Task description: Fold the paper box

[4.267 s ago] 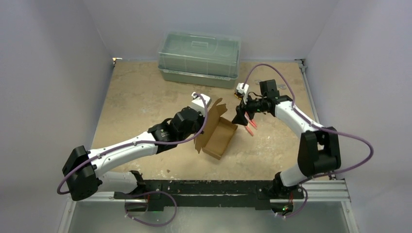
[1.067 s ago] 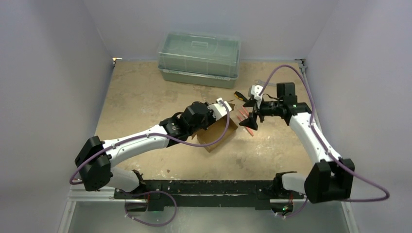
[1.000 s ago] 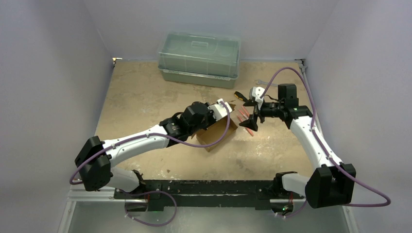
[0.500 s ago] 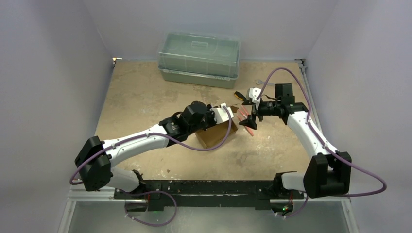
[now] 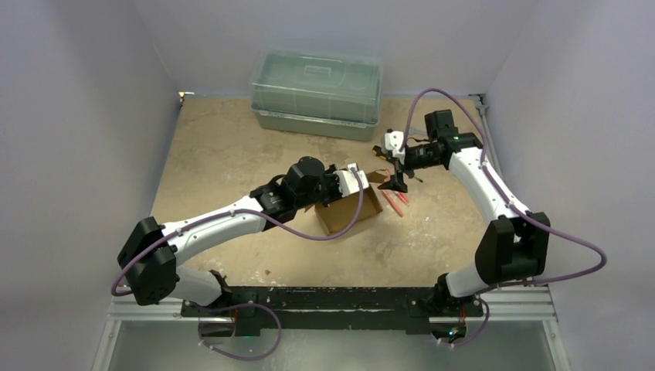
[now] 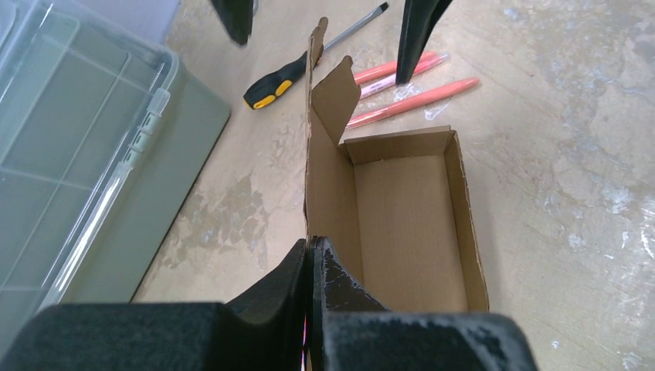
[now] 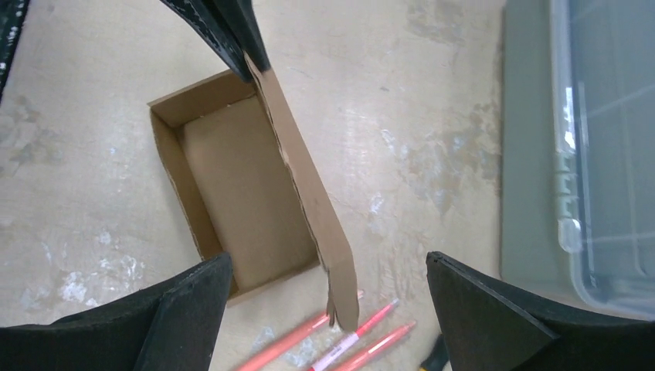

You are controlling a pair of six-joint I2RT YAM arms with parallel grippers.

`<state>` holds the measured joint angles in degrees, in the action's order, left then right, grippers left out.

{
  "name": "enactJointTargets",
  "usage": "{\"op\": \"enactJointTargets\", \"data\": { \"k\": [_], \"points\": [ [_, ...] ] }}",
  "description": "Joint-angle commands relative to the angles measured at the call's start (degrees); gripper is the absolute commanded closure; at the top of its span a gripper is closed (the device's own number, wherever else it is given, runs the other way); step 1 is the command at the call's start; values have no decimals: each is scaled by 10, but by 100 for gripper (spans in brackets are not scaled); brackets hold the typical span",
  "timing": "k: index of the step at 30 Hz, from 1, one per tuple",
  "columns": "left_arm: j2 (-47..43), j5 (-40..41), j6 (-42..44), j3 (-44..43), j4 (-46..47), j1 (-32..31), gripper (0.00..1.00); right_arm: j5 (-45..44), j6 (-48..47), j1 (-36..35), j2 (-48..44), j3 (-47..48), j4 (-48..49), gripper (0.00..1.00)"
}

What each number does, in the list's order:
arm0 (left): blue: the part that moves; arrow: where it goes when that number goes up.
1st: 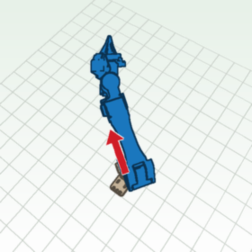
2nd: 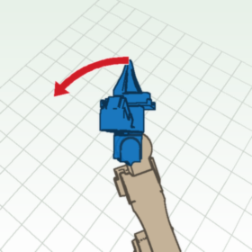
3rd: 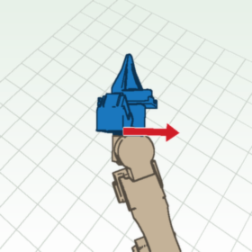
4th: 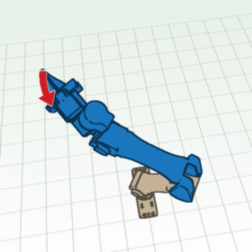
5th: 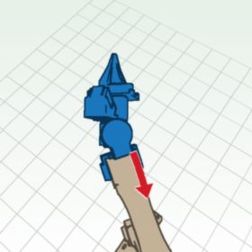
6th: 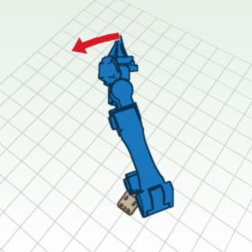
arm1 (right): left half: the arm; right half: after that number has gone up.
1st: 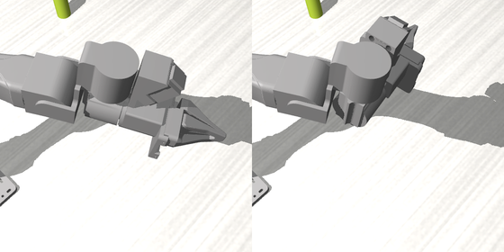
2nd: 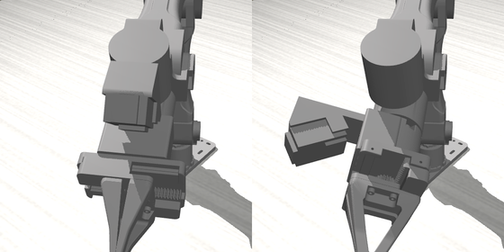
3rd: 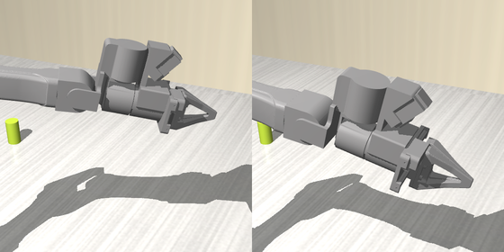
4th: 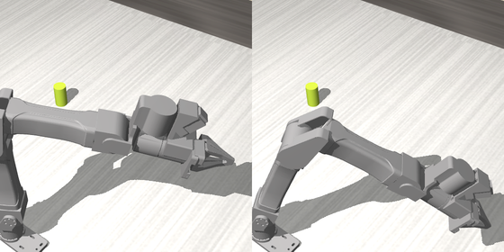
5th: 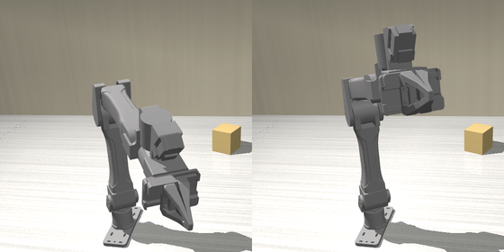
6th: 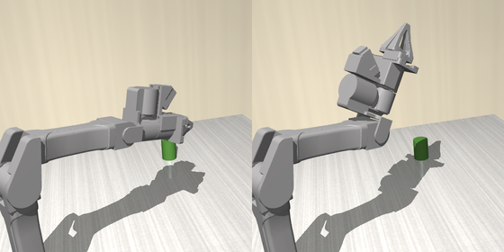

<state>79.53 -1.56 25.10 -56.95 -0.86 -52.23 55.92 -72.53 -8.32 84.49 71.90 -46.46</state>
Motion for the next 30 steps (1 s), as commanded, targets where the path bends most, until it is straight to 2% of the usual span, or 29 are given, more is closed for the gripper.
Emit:
{"op": "enactJointTargets", "data": {
  "k": [1,4,8,19,22,23,24,30],
  "points": [
    [-18,-48,3,4,31,5,100,-12,-25,-38,13,30,-55,3],
    [-14,-59,0,4,35,7,100,-42,13,-61,16,30,-26,10],
    [-9,-71,-10,5,43,7,100,-52,12,-76,30,37,-34,26],
    [-4,-84,-47,19,65,8,100,-61,-27,-91,31,30,-45,74],
    [-6,-71,-79,21,69,8,100,-55,-37,-91,22,20,-46,88],
    [-8,-64,-96,22,70,7,100,-54,-39,-91,18,16,-46,99],
    [-12,-51,-116,22,68,8,100,-53,-41,-91,13,8,-49,100],
    [-87,27,-281,42,55,8,56,-39,-69,-91,-21,-38,-54,100]
  ]
}}
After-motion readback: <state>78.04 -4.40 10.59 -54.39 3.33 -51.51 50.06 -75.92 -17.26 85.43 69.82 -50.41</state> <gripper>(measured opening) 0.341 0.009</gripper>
